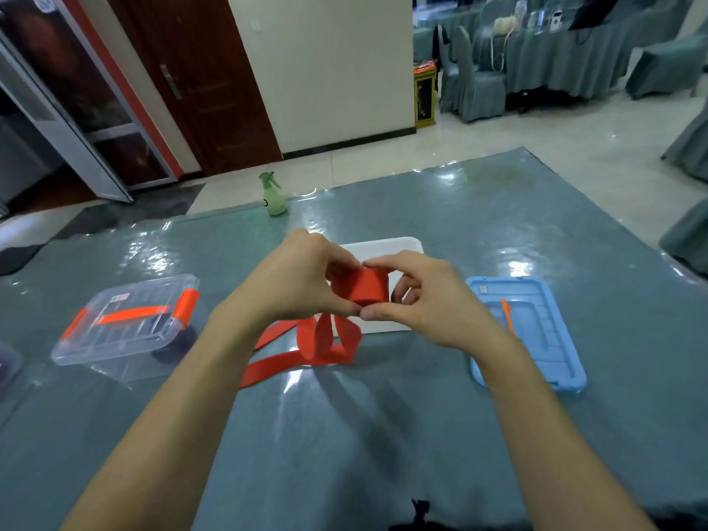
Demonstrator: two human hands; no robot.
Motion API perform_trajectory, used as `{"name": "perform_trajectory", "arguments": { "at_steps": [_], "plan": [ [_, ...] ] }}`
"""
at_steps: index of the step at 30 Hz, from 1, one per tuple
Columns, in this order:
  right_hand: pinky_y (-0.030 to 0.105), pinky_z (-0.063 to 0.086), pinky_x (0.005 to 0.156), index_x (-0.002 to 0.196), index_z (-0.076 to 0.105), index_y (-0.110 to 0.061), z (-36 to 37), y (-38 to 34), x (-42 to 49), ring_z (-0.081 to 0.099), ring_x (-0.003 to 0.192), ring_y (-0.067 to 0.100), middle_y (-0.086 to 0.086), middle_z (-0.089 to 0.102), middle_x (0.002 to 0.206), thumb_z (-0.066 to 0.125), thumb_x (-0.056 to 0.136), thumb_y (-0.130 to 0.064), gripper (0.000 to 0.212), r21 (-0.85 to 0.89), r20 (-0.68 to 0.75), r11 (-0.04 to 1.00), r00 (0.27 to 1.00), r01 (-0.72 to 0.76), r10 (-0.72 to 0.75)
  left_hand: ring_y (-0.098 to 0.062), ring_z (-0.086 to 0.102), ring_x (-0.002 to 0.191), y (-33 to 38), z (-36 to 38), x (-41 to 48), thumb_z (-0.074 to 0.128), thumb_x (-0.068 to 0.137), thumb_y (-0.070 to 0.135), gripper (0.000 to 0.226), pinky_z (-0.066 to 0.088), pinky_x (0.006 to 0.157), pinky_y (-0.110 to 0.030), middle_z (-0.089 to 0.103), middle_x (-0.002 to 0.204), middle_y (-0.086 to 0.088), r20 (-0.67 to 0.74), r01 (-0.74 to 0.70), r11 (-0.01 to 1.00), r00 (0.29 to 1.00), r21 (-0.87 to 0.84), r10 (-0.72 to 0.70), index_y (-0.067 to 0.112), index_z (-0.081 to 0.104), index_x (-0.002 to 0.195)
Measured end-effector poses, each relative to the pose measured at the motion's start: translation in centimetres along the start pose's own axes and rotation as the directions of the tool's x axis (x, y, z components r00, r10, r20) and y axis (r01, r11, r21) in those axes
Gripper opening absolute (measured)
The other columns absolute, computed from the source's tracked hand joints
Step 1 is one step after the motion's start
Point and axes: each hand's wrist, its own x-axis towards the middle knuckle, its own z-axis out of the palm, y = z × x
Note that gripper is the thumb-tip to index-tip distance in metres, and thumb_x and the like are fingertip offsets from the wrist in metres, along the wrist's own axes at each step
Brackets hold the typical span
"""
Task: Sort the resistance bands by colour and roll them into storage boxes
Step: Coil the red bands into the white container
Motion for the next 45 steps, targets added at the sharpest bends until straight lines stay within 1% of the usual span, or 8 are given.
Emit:
{"name": "perform_trajectory", "arguments": {
  "at_steps": [3, 6, 13, 18, 23, 35, 41, 45],
  "plan": [
    [0.025, 0.049, 0.072, 0.118, 0.076, -0.027, 0.8, -0.2, 0.3, 0.060, 0.072, 0.011, -0.009, 0.064, 0.104, 0.095, 0.082, -0.034, 0.041, -0.045, 0.012, 0.998, 0.999, 0.034, -0.033, -0.017, 0.078, 0.083, 0.3, -0.3, 0.7, 0.085, 0.063, 0.053, 0.049, 0.063, 0.085, -0.039, 0.082, 0.084, 0.002, 0.089, -0.029, 0.992, 0.996, 0.126, 0.018, 0.023, 0.086, 0.102],
    [0.038, 0.057, 0.068, 0.111, 0.074, -0.032, 0.4, -0.1, 0.2, 0.065, 0.069, 0.023, 0.001, 0.068, 0.102, 0.095, 0.082, -0.021, 0.038, 0.192, -0.023, 0.981, 0.999, 0.034, -0.030, 0.000, 0.079, 0.094, -0.9, -0.8, 0.3, 0.105, 0.061, 0.040, 0.052, 0.061, 0.089, -0.018, 0.084, 0.094, 0.015, 0.076, 0.071, 0.977, 0.995, -0.202, -0.056, 0.029, 0.085, 0.107],
    [0.041, 0.058, 0.069, 0.126, 0.070, 0.001, -0.2, 0.4, 0.8, 0.070, 0.071, 0.030, 0.021, 0.075, 0.103, 0.087, 0.084, -0.018, 0.049, 0.554, -0.109, 0.831, 0.994, 0.051, 0.012, -0.017, 0.082, 0.106, -1.7, 1.0, -0.3, 0.104, 0.053, 0.033, 0.059, 0.063, 0.095, -0.027, 0.086, 0.107, 0.002, -0.059, 0.036, 0.716, 0.992, -0.697, -0.108, 0.042, 0.085, 0.108],
    [0.039, 0.062, 0.078, 0.127, 0.067, -0.012, 0.5, 0.6, 0.5, 0.074, 0.077, 0.027, 0.002, 0.074, 0.110, 0.090, 0.086, -0.020, 0.047, 0.534, 0.007, 0.846, 1.000, 0.005, -0.011, -0.013, 0.083, 0.092, -2.1, -0.3, -0.1, 0.108, 0.060, 0.023, 0.063, 0.066, 0.089, -0.027, 0.086, 0.095, 0.004, -0.016, 0.103, 0.852, 0.991, -0.513, -0.130, 0.027, 0.077, 0.115],
    [0.022, 0.053, 0.070, 0.123, 0.069, -0.037, 0.5, -0.7, 1.4, 0.069, 0.077, 0.009, -0.018, 0.068, 0.113, 0.096, 0.072, -0.053, 0.060, -0.115, 0.016, 0.993, 1.000, 0.010, -0.008, -0.001, 0.076, 0.088, -0.2, -2.2, 1.3, 0.105, 0.058, 0.037, 0.076, 0.065, 0.085, -0.032, 0.083, 0.095, 0.013, 0.103, 0.027, 1.000, 0.994, 0.007, -0.028, 0.037, 0.054, 0.114],
    [0.037, 0.059, 0.077, 0.126, 0.068, -0.007, 0.6, -0.1, 1.8, 0.071, 0.073, 0.026, 0.007, 0.074, 0.108, 0.075, 0.096, -0.020, 0.034, 0.598, -0.162, 0.797, 0.987, 0.084, 0.017, -0.018, 0.081, 0.103, -3.4, 0.8, 0.9, 0.099, 0.062, 0.005, 0.061, 0.062, 0.095, -0.028, 0.085, 0.111, -0.005, -0.085, 0.013, 0.661, 0.990, -0.750, -0.116, 0.023, 0.081, 0.118],
    [0.047, 0.064, 0.090, 0.131, 0.065, -0.007, 1.3, 0.7, 2.0, 0.080, 0.091, 0.038, 0.002, 0.075, 0.118, 0.080, 0.094, -0.016, 0.040, 0.639, 0.030, 0.769, 1.000, -0.012, -0.010, -0.019, 0.084, 0.095, -3.2, -0.5, 0.3, 0.106, 0.063, 0.024, 0.054, 0.064, 0.089, -0.027, 0.086, 0.097, 0.000, -0.134, 0.032, 0.814, 0.982, -0.579, -0.135, 0.019, 0.084, 0.112],
    [0.033, 0.061, 0.069, 0.134, 0.066, -0.044, 0.8, 0.4, 1.9, 0.077, 0.073, 0.024, -0.018, 0.068, 0.125, 0.096, 0.073, -0.050, 0.068, 0.296, 0.049, 0.954, 0.998, -0.045, 0.032, -0.005, 0.081, 0.084, -2.7, -1.3, 0.0, 0.105, 0.065, 0.023, 0.045, 0.065, 0.087, -0.026, 0.084, 0.088, 0.008, -0.071, 0.042, 0.972, 0.996, -0.230, -0.060, 0.019, 0.087, 0.106]
  ]
}}
